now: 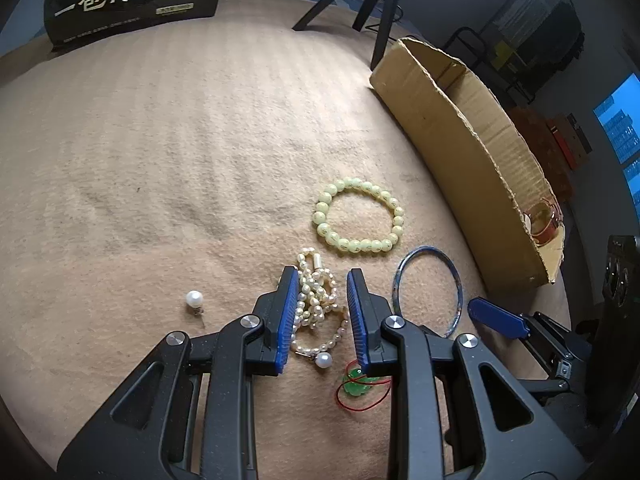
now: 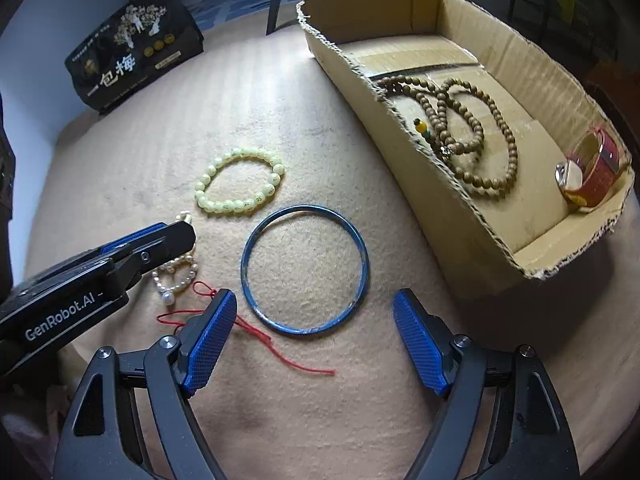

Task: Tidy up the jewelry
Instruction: 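Close the left tool on the pearl strand while the right tool grips the blue bangle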

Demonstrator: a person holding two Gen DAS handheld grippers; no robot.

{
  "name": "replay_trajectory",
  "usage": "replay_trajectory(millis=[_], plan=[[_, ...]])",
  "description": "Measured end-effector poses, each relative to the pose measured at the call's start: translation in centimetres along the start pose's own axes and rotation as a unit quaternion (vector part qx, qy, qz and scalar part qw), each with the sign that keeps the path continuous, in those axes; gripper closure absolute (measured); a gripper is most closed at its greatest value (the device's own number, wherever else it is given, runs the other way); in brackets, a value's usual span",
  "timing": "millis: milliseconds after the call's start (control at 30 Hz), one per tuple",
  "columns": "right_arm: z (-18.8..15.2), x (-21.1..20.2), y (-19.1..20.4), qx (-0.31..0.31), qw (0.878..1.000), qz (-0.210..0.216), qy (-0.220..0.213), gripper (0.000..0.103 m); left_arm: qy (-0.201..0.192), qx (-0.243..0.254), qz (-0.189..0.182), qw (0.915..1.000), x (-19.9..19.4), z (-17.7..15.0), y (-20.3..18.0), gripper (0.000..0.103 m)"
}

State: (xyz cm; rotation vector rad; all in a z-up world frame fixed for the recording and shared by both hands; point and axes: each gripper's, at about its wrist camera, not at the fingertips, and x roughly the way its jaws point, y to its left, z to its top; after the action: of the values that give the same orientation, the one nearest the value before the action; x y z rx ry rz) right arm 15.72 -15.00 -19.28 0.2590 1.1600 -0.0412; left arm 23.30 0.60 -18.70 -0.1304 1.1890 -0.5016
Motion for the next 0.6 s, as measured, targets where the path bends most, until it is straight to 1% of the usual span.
replay_trajectory(millis=[167, 200, 233, 267, 400, 600], plan=[[0.35, 0.56, 0.65, -0.007, 1.000, -0.015, -0.008, 0.022, 0.003, 0.007, 0.005, 1.0000, 0.42, 0.03, -0.17, 0.079], [0.38, 0.58, 0.74, -0.011, 1.000, -0.018, -0.008, 0.022, 0.003, 0.006, 0.006, 1.0000, 0.50, 0.04, -0.11, 0.081], [0.34, 0.53, 0.69, -0.013, 1.000, -0.020, -0.008, 0.022, 0.003, 0.005, 0.013, 0.9999, 0.58, 0.07, -0.05, 0.089], [0.35, 0.51, 0.69, -0.015, 1.000, -0.021, -0.008, 0.022, 0.004, 0.005, 0.018, 0.9998, 0.69, 0.09, 0.01, 0.091], [0.45, 0.49, 0.74, -0.017, 0.999, -0.027, -0.010, 0.022, 0.002, 0.004, 0.021, 0.9998, 0.76, 0.13, 0.19, 0.095], [0.54, 0.41, 0.66, -0.011, 0.999, -0.033, -0.013, 0.021, -0.003, 0.006, 0.032, 0.9995, 0.51, 0.18, 0.37, 0.097]])
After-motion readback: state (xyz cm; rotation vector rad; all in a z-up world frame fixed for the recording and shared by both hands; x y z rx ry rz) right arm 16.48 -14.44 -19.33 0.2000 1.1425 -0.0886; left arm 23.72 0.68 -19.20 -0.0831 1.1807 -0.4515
